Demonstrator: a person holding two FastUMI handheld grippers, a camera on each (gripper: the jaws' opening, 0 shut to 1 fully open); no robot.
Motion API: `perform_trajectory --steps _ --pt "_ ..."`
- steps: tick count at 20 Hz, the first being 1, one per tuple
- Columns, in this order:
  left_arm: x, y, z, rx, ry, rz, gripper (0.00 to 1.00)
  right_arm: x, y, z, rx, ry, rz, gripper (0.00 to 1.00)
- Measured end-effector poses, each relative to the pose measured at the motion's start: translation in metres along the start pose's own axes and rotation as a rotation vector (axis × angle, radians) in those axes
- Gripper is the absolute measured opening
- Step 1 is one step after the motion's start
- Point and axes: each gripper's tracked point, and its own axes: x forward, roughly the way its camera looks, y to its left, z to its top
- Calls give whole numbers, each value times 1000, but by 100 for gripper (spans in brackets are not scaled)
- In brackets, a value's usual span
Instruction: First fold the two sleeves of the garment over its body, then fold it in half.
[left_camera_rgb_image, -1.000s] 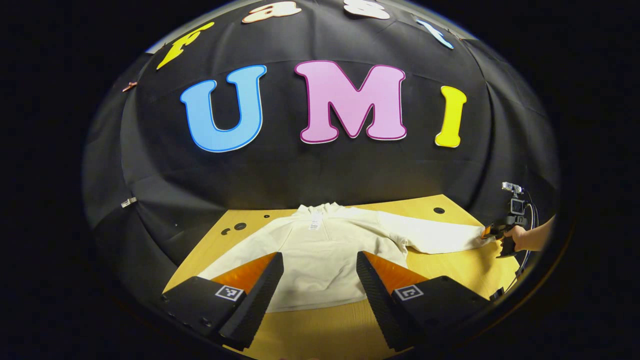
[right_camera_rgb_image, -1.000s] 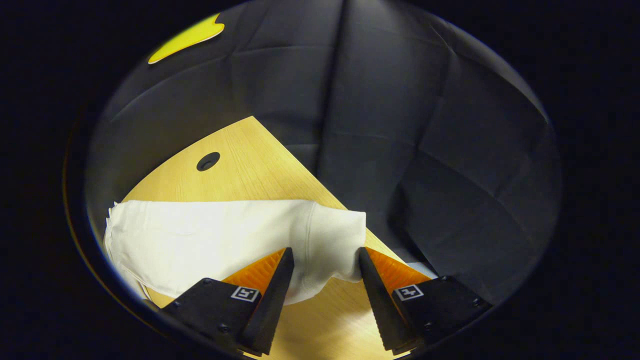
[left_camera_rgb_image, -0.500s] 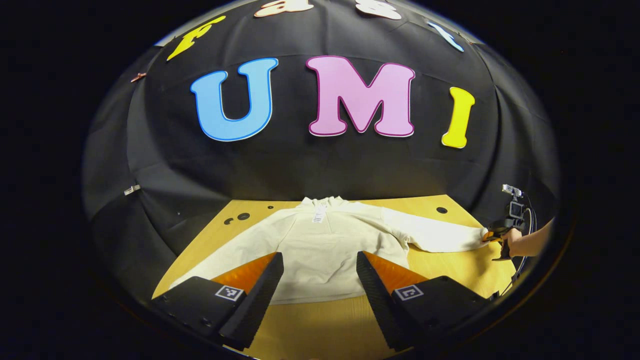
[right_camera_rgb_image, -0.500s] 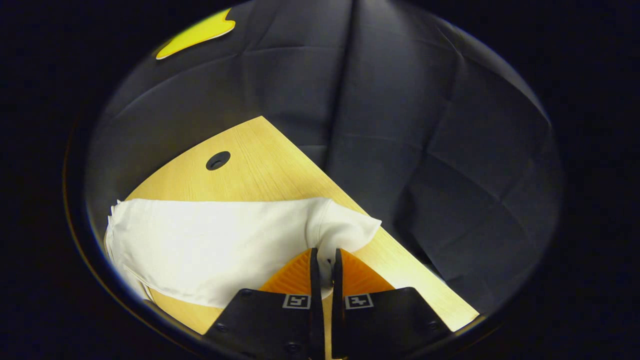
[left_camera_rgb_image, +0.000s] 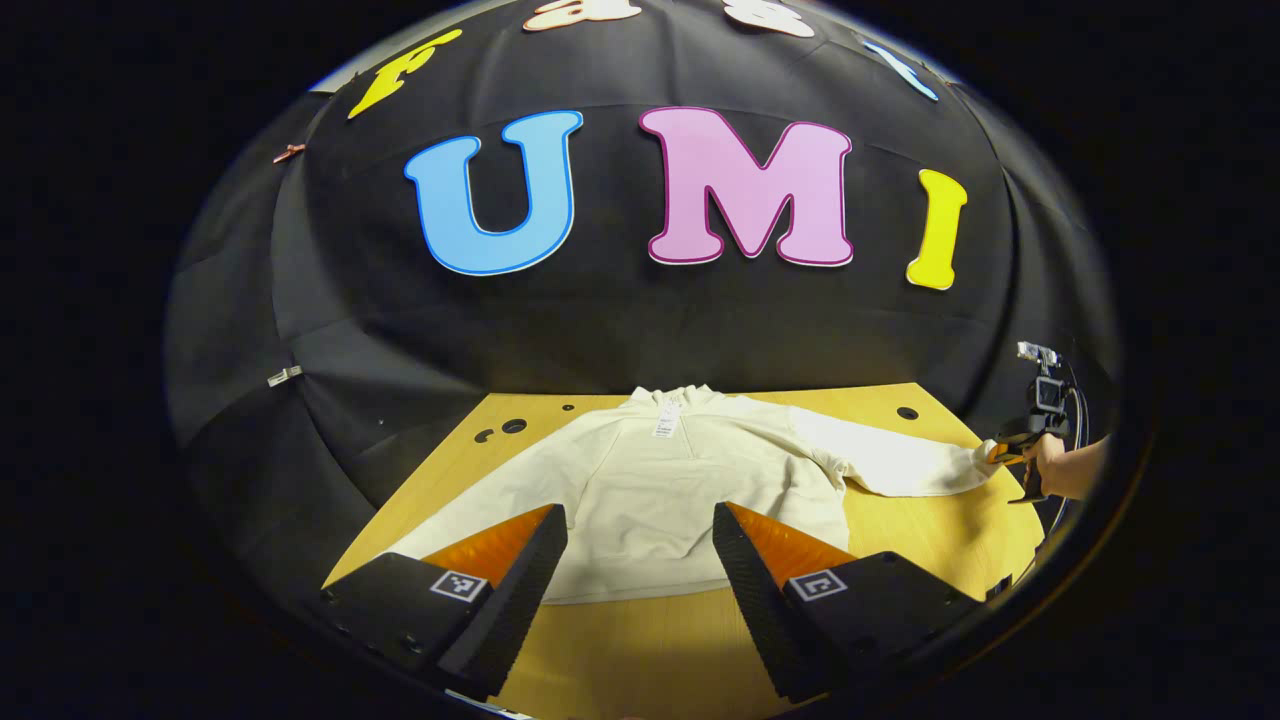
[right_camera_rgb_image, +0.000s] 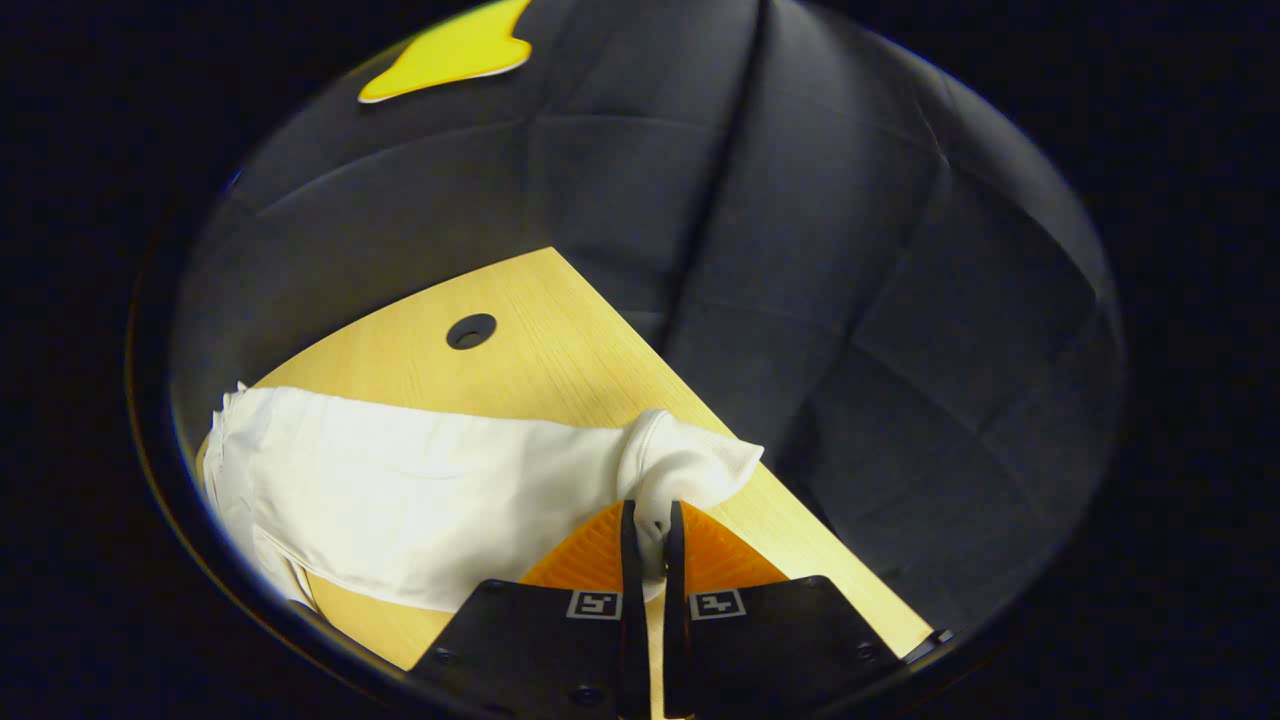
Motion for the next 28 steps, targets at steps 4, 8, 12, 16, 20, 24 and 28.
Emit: perform_trajectory --steps 4,8,12,16,20,24,28 --pt "-11 20 -2 -38 0 11 94 -20 6 21 -80 -91 64 10" --pt "-15 47 -6 -12 -23 20 94 -36 10 37 -138 -166 133 9" --pt "-19 80 -5 -26 -42 61 94 -50 14 45 -222 -231 205 10" --pt "-25 100 -9 -65 -43 69 94 -55 16 47 -295 -278 271 10" --pt "-29 127 -14 -87 -47 117 94 -55 16 47 -338 -304 353 9" --pt "-33 152 -29 -122 -29 173 94 -61 16 47 -419 -317 454 9" --pt "-30 173 -47 -195 10 207 94 -66 15 47 -510 -336 552 9"
